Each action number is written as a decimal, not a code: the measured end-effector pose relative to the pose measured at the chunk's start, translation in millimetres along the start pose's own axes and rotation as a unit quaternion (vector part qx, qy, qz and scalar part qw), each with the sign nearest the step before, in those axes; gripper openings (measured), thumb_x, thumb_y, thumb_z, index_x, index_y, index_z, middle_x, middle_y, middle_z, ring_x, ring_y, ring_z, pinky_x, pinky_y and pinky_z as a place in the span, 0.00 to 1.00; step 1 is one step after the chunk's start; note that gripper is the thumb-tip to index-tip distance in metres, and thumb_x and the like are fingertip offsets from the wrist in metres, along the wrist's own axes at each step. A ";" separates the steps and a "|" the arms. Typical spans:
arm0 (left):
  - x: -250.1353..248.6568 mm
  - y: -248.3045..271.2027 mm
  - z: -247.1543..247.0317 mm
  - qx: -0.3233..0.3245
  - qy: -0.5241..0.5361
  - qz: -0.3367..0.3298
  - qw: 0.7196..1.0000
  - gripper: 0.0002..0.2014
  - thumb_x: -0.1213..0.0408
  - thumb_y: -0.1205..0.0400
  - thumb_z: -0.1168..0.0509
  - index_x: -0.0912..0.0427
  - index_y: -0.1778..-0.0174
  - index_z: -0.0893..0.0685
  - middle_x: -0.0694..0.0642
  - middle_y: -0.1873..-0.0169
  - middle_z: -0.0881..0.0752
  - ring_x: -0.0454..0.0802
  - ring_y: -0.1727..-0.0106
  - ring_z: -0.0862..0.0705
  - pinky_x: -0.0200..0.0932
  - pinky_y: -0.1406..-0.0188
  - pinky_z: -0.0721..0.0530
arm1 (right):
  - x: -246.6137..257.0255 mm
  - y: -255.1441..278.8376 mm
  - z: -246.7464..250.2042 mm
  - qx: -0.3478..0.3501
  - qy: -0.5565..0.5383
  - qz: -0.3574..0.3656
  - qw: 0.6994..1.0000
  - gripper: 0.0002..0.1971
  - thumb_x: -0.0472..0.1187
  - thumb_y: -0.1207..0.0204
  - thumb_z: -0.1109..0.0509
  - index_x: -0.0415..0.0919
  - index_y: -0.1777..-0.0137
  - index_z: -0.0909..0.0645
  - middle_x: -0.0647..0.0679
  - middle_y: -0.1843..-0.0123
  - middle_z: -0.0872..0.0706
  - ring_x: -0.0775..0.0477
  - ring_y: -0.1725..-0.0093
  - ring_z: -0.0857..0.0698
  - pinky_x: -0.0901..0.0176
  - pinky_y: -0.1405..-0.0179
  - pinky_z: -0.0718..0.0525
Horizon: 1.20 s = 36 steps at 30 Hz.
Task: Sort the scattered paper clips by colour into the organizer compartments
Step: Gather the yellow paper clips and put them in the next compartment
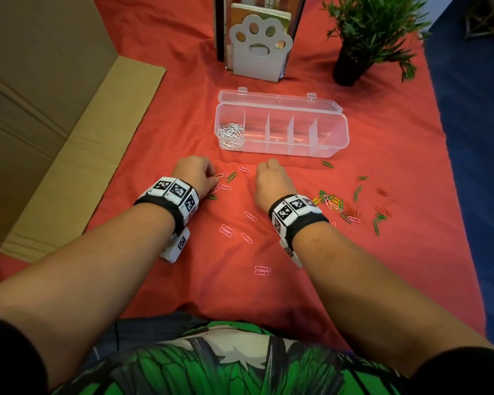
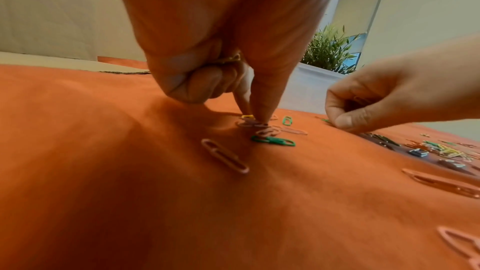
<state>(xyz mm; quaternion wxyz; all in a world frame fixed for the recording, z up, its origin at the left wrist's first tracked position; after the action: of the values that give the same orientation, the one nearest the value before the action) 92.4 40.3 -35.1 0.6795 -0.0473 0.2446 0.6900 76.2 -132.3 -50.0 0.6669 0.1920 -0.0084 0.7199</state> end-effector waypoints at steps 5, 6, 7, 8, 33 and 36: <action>-6.0 4.4 1.1 0.041 -0.042 -0.017 0.998 0.09 0.62 0.21 0.35 0.64 0.53 0.13 0.65 0.51 0.11 0.62 0.46 0.16 0.46 0.49 0.23 | -7.6 4.3 11.4 0.049 -0.378 -0.115 0.917 0.13 0.29 0.24 0.43 0.48 0.63 0.28 0.51 0.66 0.22 0.52 0.68 0.24 0.65 0.69 0.26; -5.5 5.7 1.9 0.046 -0.028 -0.009 0.999 0.10 0.61 0.20 0.36 0.64 0.53 0.14 0.65 0.51 0.12 0.62 0.46 0.16 0.46 0.51 0.23 | -9.4 8.2 14.2 0.072 -0.460 -0.143 0.873 0.14 0.30 0.22 0.44 0.49 0.62 0.27 0.52 0.68 0.24 0.54 0.71 0.27 0.65 0.75 0.29; -4.3 6.6 2.2 0.049 -0.005 0.003 0.999 0.10 0.60 0.20 0.36 0.64 0.54 0.15 0.65 0.52 0.12 0.62 0.47 0.16 0.45 0.52 0.24 | -11.8 12.7 17.1 0.096 -0.539 -0.165 0.820 0.14 0.30 0.20 0.45 0.48 0.61 0.25 0.51 0.69 0.25 0.55 0.73 0.30 0.65 0.78 0.33; -3.2 7.8 2.8 0.053 0.017 0.012 0.998 0.10 0.60 0.19 0.37 0.64 0.54 0.16 0.66 0.52 0.12 0.62 0.48 0.16 0.44 0.54 0.26 | -14.6 16.8 19.5 0.115 -0.613 -0.183 0.760 0.14 0.31 0.18 0.46 0.46 0.59 0.24 0.50 0.69 0.27 0.55 0.73 0.31 0.66 0.78 0.34; -81.5 60.6 3.6 0.292 0.625 0.124 0.713 0.16 0.79 0.26 0.52 0.60 0.59 0.20 0.54 0.72 0.17 0.46 0.74 0.17 0.36 0.73 0.16 | -94.3 113.2 56.9 0.052 -0.672 -0.254 0.694 0.11 0.26 0.21 0.44 0.38 0.56 0.22 0.45 0.66 0.19 0.57 0.78 0.22 0.69 0.83 0.27; -106.6 68.4 -5.0 0.309 0.620 0.119 0.712 0.19 0.77 0.38 0.50 0.61 0.59 0.20 0.54 0.72 0.16 0.47 0.73 0.16 0.36 0.72 0.15 | -120.8 122.8 59.1 0.032 -0.586 -0.284 0.759 0.13 0.27 0.23 0.43 0.42 0.60 0.21 0.48 0.70 0.18 0.59 0.83 0.29 0.71 0.85 0.38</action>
<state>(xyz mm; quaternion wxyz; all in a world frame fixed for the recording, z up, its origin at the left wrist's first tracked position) 33.0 -56.3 21.7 0.2647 -0.2221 0.8140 0.4669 -22.0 -277.4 0.0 0.6992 0.5909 -0.3196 0.2447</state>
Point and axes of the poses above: each hand's wrist, its own y-axis away from the middle knuckle, its own z-axis out of the back of the hand, x = y × z, the point moved 1 cm from there along -y, towards the middle knuckle
